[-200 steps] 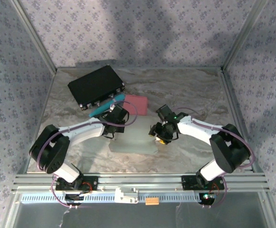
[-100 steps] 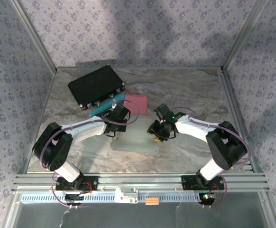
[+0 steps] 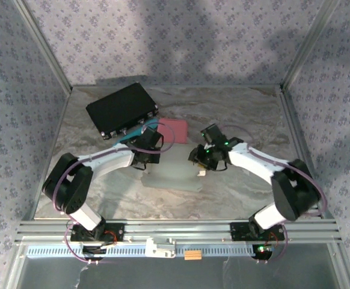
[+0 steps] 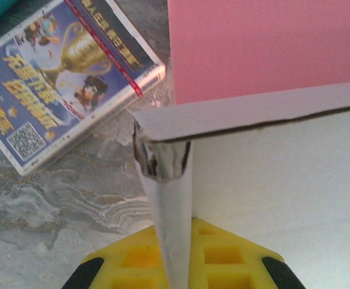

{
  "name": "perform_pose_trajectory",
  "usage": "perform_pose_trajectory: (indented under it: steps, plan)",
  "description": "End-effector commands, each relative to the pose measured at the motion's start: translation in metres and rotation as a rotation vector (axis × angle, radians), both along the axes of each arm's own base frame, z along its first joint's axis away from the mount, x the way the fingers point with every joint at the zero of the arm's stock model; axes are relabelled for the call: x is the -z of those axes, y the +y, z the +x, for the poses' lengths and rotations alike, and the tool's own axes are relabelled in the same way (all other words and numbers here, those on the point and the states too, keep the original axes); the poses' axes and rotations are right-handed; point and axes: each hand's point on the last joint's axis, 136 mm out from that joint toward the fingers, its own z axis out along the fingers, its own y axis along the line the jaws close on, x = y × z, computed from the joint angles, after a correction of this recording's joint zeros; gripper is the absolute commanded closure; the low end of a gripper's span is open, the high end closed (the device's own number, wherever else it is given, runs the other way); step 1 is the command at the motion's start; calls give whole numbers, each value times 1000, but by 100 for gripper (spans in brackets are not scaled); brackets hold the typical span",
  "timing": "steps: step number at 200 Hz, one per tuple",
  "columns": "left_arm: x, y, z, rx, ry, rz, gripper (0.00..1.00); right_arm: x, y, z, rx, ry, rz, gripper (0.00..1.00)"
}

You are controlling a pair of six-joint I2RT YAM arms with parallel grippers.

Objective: Fold the paper box

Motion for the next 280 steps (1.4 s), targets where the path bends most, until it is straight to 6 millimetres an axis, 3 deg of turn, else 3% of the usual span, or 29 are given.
perform_pose_trajectory:
  steps: [1,21,38,53,89,133,152,186,211,280]
  plan:
    - [-6,5,11,41,30,-12,100,-53,-34,23,-51,-203,51,56]
    - [-12,10,22,61,56,-32,100,-50,-66,31,9,-195,137,60]
    - [-13,16,32,59,82,-49,100,-39,-77,39,21,-163,190,63]
    - [-6,21,36,56,134,-49,100,-24,-74,46,8,-129,236,69]
    - [18,29,39,42,226,-29,100,18,-59,61,-35,-60,300,71]
    - [25,32,36,54,230,-6,100,52,-50,79,-110,-38,317,77]
    - [26,35,35,46,234,1,100,50,-32,84,-170,-42,393,78]
    - [28,35,34,33,236,1,100,59,-7,65,-267,-10,432,79]
    - [28,37,34,27,236,7,100,67,-2,61,-271,2,458,79]
    - [32,37,32,27,248,15,100,40,8,48,-284,-72,537,80]
